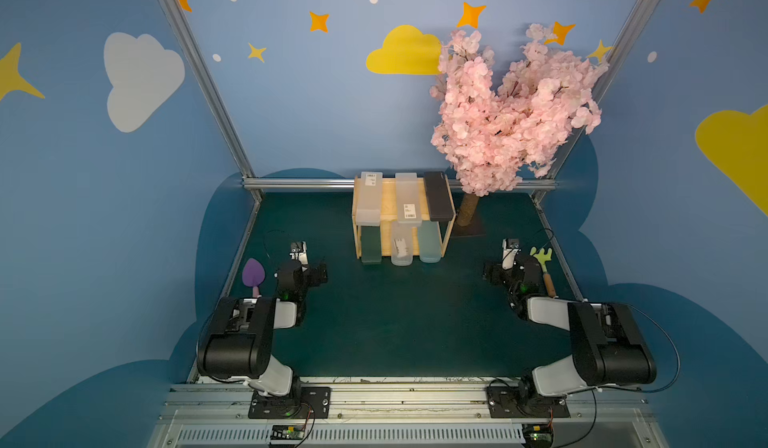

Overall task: Remove the pencil cases from the shelf
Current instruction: Pick up the pencil case from the shelf.

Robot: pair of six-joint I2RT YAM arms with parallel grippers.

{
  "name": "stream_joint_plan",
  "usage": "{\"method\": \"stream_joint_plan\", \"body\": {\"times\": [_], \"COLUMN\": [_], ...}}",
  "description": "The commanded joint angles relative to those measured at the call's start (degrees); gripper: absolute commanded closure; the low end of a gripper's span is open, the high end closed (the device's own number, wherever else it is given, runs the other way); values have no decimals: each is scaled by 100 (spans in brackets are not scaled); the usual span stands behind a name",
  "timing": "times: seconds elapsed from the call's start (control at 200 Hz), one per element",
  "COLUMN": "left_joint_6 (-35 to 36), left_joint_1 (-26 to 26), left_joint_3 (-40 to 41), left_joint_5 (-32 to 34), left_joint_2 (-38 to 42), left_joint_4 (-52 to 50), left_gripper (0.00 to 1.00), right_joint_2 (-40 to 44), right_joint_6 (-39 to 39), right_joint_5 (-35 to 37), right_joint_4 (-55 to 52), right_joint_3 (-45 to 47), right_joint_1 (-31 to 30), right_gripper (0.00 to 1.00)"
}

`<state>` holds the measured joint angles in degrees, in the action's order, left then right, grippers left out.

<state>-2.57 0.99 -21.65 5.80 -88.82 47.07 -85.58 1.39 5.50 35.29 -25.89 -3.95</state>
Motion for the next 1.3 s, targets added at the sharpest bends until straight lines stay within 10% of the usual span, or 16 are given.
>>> {"method": "stream_joint_plan", "body": {"times": [0.0, 0.696, 0.826, 1.292], "left_joint_6": [63, 79, -258, -845], "left_joint_1": [-5, 17, 16, -655], "left_joint_3": [-67, -93, -1424, -3588], "left_joint_5": [-44, -65, 230, -2055], "left_joint_2": [83, 132, 1104, 2817], "left_joint_4": [74, 188, -2817, -6181], "left_gripper": [0, 0, 0, 0], "right_joint_2": [96, 332, 692, 1009], "right_joint_6": [19, -168, 8, -819], "right_joint_5": [-40, -177, -411, -126], "right_joint_4": [-75, -844, -2991, -6192], "right_joint_3": [-93, -592, -1704, -5214], "right_joint_1": [23, 101, 20, -2218], "right_gripper": [2, 2, 2, 2]}}
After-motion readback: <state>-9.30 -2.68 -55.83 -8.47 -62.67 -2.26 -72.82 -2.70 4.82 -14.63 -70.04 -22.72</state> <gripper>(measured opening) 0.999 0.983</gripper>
